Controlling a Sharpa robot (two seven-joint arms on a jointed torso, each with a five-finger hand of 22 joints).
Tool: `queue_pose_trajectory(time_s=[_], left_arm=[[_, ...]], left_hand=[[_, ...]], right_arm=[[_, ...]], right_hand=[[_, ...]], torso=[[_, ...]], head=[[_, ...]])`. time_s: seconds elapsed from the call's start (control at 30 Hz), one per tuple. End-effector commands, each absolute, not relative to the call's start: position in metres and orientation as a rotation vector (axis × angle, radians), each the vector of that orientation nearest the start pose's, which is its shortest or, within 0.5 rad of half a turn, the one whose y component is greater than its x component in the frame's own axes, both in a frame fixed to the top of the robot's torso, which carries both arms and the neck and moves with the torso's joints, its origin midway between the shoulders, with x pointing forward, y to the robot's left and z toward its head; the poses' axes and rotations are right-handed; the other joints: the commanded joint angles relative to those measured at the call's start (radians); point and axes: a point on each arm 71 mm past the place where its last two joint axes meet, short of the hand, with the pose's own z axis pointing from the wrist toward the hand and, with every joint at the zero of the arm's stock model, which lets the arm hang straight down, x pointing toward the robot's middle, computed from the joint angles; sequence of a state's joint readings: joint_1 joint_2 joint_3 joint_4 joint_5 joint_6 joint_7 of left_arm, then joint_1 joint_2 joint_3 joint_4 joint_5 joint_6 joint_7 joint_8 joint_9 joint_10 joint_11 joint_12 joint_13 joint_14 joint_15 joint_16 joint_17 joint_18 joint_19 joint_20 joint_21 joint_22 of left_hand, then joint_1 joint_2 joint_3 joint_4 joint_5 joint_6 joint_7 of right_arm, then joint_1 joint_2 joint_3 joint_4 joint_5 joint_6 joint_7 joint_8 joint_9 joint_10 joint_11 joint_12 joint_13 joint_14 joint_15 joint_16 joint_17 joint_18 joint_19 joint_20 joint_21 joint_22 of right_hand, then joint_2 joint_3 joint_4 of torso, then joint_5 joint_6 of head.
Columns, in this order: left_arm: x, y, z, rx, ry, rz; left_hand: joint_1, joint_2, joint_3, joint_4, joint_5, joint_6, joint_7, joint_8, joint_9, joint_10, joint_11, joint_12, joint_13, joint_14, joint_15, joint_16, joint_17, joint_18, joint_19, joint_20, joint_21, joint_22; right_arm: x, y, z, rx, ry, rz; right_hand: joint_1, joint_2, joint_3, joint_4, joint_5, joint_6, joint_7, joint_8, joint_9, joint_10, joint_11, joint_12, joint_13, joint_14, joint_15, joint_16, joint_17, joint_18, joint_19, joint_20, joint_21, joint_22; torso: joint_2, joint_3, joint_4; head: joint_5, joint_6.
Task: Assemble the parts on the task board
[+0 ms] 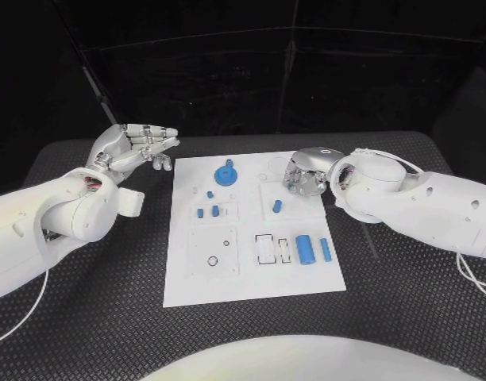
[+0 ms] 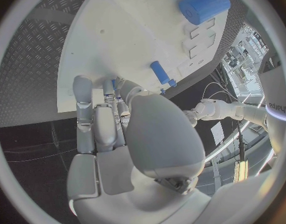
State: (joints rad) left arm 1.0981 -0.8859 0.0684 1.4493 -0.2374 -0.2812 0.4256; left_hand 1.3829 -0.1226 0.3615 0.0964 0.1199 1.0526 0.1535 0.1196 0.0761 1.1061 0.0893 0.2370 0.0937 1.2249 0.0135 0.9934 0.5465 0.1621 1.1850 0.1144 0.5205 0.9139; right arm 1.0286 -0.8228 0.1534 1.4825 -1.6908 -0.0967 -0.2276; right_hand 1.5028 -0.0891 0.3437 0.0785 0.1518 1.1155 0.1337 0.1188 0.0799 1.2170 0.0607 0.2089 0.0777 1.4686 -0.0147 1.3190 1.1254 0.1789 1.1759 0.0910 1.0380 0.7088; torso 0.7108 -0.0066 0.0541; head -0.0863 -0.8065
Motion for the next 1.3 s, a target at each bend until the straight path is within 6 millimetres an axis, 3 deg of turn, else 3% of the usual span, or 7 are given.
queue_pose_trajectory(time_s=[0.03,0.33,0.53,0.73,1.0,1.3], left_arm=[[0.496,0.250,-0.185,-0.926,1.366,-1.469],[0.496,0.250,-0.187,-0.932,1.381,-1.468],[0.496,0.251,-0.187,-0.937,1.388,-1.463],[0.496,0.251,-0.188,-0.940,1.394,-1.462],[0.496,0.251,-0.188,-0.943,1.399,-1.461],[0.496,0.251,-0.189,-0.944,1.404,-1.462]], left_hand=[[-0.001,0.008,-0.005,-0.001,-0.001,0.001,0.000,0.005,-0.001,-0.003,0.001,0.007,0.002,-0.008,-0.002,-0.007,-0.002,0.021,-0.007,0.001,-0.005,-0.002],[0.001,0.008,-0.007,-0.003,-0.001,0.000,0.001,0.005,-0.002,-0.006,0.002,0.008,0.002,-0.008,-0.001,-0.008,-0.004,0.021,-0.006,0.001,-0.007,-0.003],[0.002,0.008,-0.011,-0.004,-0.001,-0.003,0.003,0.004,-0.003,-0.013,0.005,0.008,0.001,-0.015,0.000,-0.017,-0.017,0.020,-0.006,0.001,-0.011,-0.006],[0.003,0.009,-0.013,-0.005,-0.001,-0.004,0.004,0.003,-0.003,-0.017,0.006,0.008,0.001,-0.018,0.001,-0.021,-0.022,0.020,-0.007,0.002,-0.013,-0.008],[0.006,0.010,-0.014,-0.007,-0.001,-0.005,0.005,0.003,-0.003,-0.020,0.006,0.009,0.001,-0.019,0.002,-0.022,-0.023,0.020,-0.007,0.002,-0.015,-0.010],[0.013,0.014,-0.014,-0.012,0.000,-0.006,0.005,0.003,-0.003,-0.023,0.006,0.011,0.002,-0.021,0.002,-0.024,-0.025,0.020,-0.007,0.002,-0.018,-0.012]], right_arm=[[0.483,-0.206,-0.226,-0.295,1.862,0.365],[0.483,-0.201,-0.229,-0.338,1.844,0.314],[0.483,-0.199,-0.230,-0.354,1.844,0.303],[0.482,-0.197,-0.230,-0.363,1.841,0.303],[0.481,-0.195,-0.230,-0.377,1.838,0.294],[0.480,-0.195,-0.228,-0.383,1.802,0.269]], right_hand=[[-0.004,-0.004,0.008,0.001,-0.007,0.008,0.000,-0.003,-0.002,0.008,-0.002,-0.007,-0.001,0.038,-0.007,0.005,0.004,-0.020,-0.001,-0.007,0.005,0.003],[-0.027,-0.019,0.036,-0.005,-0.004,-0.014,0.010,-0.024,-0.011,-0.017,0.009,-0.038,-0.010,0.034,0.001,0.006,-0.003,-0.020,-0.017,-0.002,0.013,0.006],[-0.055,-0.048,0.060,-0.005,-0.004,-0.049,0.026,-0.050,-0.015,-0.069,0.029,-0.077,-0.016,0.028,0.017,0.001,-0.017,-0.018,-0.037,0.011,0.010,-0.003],[-0.062,-0.059,0.078,-0.010,-0.003,-0.057,0.033,-0.053,-0.014,-0.093,0.038,-0.090,-0.015,0.026,0.024,0.002,-0.020,-0.016,-0.045,0.018,0.011,-0.005],[-0.061,-0.058,0.096,-0.016,-0.001,-0.046,0.032,-0.047,-0.011,-0.089,0.037,-0.087,-0.013,0.025,0.025,0.005,-0.018,-0.015,-0.047,0.021,0.016,-0.001],[-0.062,-0.043,0.138,-0.034,-0.010,0.005,0.014,-0.026,-0.003,-0.037,0.019,-0.063,-0.010,0.028,0.011,0.015,-0.007,-0.016,-0.044,0.011,0.036,0.019]], torso=[[-0.001,0.0001,0.0019],[0.000,0.0000,0.0003],[-0.001,0.0000,0.0003],[-0.001,0.0001,0.0012],[-0.001,0.0002,0.0010],[-0.001,0.0006,0.0008]], head=[[0.000,-0.002],[0.000,-0.005],[0.000,-0.008],[-0.001,-0.010],[-0.002,-0.012],[-0.004,-0.016]])
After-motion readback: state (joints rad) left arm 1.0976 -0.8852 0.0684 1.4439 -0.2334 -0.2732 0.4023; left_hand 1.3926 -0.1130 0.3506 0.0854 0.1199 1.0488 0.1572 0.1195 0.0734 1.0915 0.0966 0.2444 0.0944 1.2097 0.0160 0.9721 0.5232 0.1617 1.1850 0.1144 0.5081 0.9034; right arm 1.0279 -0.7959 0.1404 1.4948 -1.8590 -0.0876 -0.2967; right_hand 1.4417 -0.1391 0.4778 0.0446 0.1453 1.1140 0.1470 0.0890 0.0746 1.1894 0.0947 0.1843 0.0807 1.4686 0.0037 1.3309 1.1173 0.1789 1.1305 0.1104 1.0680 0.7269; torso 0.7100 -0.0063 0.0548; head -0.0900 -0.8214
